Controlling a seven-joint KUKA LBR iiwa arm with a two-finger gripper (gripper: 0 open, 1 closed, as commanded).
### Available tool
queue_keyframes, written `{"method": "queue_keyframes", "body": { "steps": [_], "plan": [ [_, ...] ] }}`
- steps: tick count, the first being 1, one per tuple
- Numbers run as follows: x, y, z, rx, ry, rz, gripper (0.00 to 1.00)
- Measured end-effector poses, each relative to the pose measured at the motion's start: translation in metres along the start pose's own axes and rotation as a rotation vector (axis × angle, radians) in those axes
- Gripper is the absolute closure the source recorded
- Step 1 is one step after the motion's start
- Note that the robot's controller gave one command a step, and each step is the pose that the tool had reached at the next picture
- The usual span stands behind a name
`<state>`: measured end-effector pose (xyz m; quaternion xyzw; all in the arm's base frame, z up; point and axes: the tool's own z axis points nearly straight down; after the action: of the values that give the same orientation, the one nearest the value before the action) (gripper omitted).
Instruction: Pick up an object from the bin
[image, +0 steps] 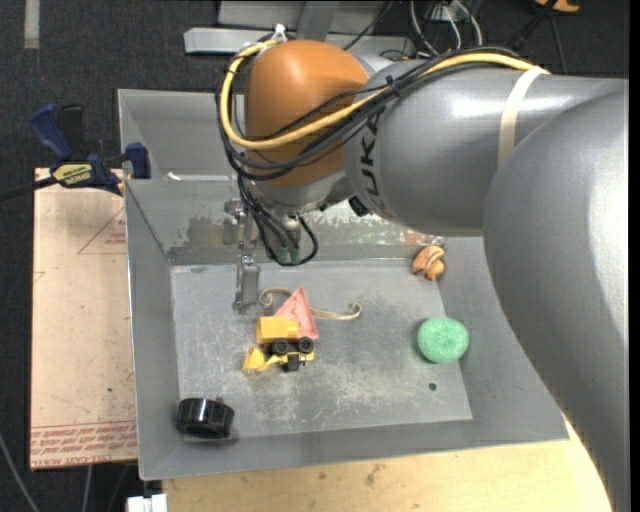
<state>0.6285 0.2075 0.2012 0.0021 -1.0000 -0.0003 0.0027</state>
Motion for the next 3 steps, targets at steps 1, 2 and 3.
{"method": "queue_keyframes", "body": {
  "steps": [1,2,3],
  "plan": [
    [-0.001,-0.001,-0.006,-0.001,-0.007,0.004,0.00],
    [0.013,-0.038,0.051,-0.001,-0.009,-0.133,0.00],
    [0.027,-0.072,0.055,0.001,-0.005,-0.416,0.00]
  ]
}}
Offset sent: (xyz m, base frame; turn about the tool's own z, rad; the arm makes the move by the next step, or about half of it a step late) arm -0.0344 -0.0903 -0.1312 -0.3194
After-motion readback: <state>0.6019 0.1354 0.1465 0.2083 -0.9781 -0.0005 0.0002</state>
